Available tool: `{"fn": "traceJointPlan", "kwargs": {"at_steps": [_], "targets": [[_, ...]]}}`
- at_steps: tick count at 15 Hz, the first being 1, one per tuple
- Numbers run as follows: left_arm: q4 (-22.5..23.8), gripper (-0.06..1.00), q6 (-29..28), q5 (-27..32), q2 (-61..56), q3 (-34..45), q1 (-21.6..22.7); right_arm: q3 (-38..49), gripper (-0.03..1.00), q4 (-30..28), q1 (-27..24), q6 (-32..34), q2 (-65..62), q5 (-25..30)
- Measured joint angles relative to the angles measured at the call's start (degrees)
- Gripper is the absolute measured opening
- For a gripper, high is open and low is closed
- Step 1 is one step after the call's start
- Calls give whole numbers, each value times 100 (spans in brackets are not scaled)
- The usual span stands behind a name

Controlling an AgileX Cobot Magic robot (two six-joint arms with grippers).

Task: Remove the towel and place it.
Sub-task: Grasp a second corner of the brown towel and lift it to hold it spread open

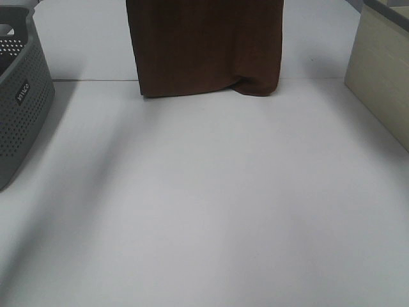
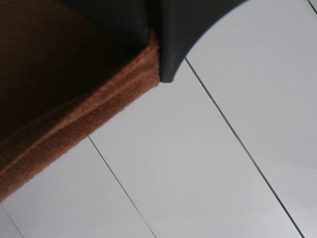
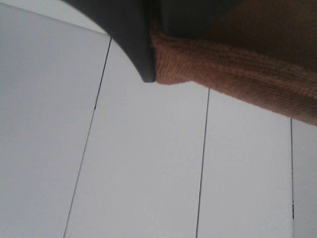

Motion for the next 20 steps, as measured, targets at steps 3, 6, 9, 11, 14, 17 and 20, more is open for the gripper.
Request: {"fn": "traceJointPlan", "kwargs": {"at_steps": [3,6,9,11,14,17,20], "targets": [[-252,0,109,1501,-275,0,-143,-11,1,34,6,86,-160,957],[-1719,0,1226,4068,-693,0,-178,-17,1,34,6,372,-464,2355],[-2492,0,1536,6394,-1008,0,-178,-23,1,34,6,516,-773,3994],[-2567,0,1192,6927,-1129,0,-178,-23,1,63,6,665,-871,4801],[-2567,0,613,7002,-1352,178,-178,-11,1,103,6,762,-894,5346],[-2578,0,607,7013,-2315,1604,-178,355,1,418,11,756,-1163,5386],[-2664,0,934,7013,-3489,3197,-183,1633,1,751,23,745,-1782,5386]]}}
